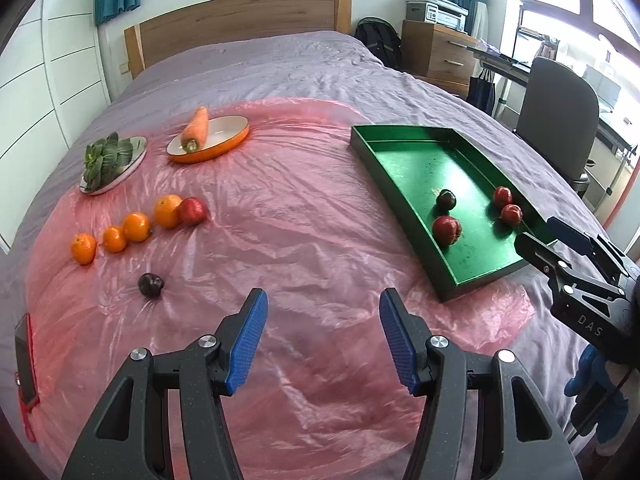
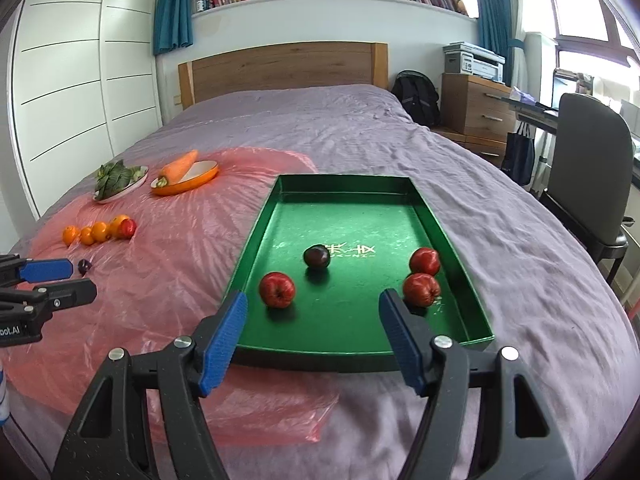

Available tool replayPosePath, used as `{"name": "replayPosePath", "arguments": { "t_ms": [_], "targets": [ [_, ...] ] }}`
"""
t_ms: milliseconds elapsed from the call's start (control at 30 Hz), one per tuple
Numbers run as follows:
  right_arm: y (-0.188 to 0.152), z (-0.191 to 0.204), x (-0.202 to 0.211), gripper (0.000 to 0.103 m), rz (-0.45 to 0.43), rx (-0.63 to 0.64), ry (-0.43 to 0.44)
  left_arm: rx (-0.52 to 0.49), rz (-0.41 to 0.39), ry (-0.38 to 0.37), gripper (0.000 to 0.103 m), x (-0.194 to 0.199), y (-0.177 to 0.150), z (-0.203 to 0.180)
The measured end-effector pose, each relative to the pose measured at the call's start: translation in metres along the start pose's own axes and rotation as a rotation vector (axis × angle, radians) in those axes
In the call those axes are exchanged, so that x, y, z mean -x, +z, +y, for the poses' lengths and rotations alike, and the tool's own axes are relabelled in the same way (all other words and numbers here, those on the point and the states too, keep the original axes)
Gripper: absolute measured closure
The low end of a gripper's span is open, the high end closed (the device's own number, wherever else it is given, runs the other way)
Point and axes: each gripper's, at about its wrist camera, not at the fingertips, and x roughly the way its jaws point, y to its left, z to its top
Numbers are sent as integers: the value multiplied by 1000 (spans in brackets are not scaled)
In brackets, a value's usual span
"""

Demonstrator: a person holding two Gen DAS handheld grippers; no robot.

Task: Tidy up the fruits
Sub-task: 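Withdraw both open tools from the tray toward the orange row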

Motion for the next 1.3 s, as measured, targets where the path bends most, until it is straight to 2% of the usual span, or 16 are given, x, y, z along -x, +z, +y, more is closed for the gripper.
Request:
{"name": "replayPosePath", "arguments": {
  "t_ms": [333,567,700,933,1100,1300],
  "targets": [
    [9,70,17,0,47,122,136,83,-3,83,51,31,-32,82],
    [13,125,12,0,86,175,249,153,-21,143,51,48,-46,139],
    [14,151,5,0,113,189,338,158,-34,160,51,55,-48,168],
    [23,183,-11,0,116,202,439,107,-26,147,51,47,-34,210],
    [34,196,-34,0,136,180,493,92,-11,115,51,28,-19,231],
    [56,210,-69,0,155,197,541,22,10,83,50,-1,6,243]
  ]
}}
